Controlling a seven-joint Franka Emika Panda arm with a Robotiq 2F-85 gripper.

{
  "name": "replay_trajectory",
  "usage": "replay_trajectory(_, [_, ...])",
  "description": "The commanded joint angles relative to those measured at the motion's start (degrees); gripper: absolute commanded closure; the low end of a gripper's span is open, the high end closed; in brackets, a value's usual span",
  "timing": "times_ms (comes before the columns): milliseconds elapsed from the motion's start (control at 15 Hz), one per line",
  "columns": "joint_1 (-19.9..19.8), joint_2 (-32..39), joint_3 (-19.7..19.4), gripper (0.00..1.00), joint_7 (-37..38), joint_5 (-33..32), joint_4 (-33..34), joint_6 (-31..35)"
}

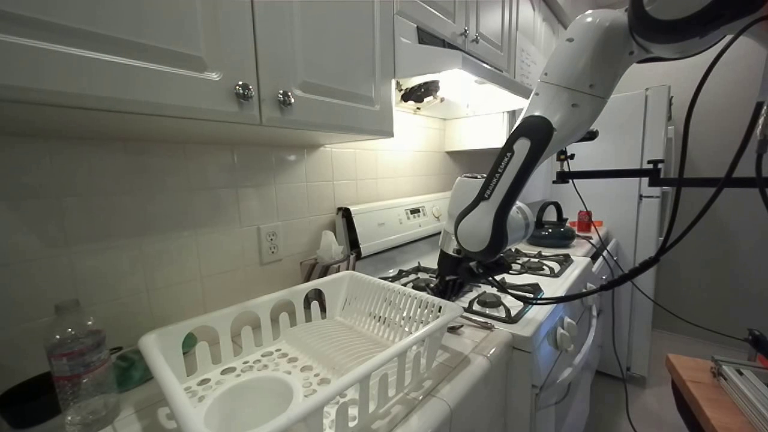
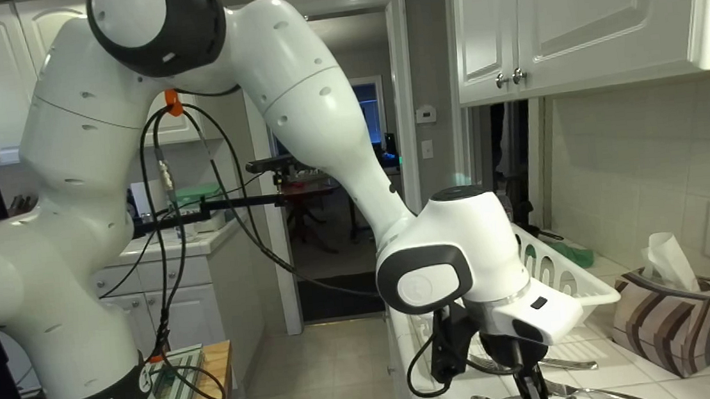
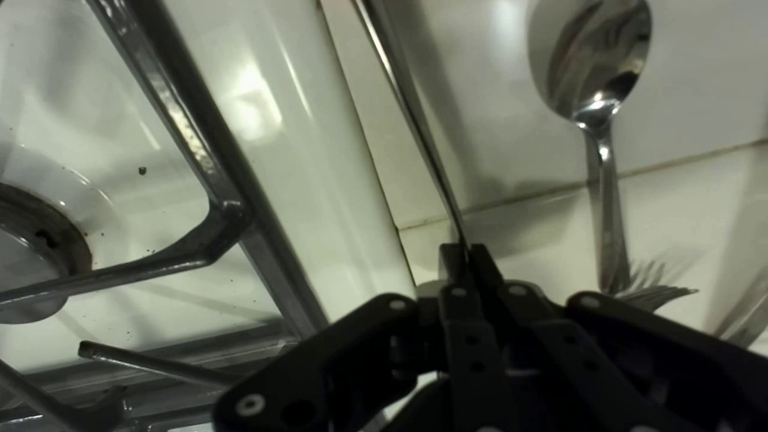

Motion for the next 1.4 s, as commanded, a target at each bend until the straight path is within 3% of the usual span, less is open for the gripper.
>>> replay_trajectory(0, [0.5, -1.1, -0.2, 0.99, 0.0, 2.2, -0.2, -1.9])
replay_trajectory(733, [2.4, -15.5, -2.5, 0.99, 2.3, 2.1, -5.9, -5.1])
replay_trajectory(1000, [4.2, -19.8, -0.8, 0.99, 3.1, 2.4, -6.4, -3.4])
replay_trajectory(1333, [6.9, -22.7, 4.1, 0.99, 2.0, 3.8, -5.8, -1.5])
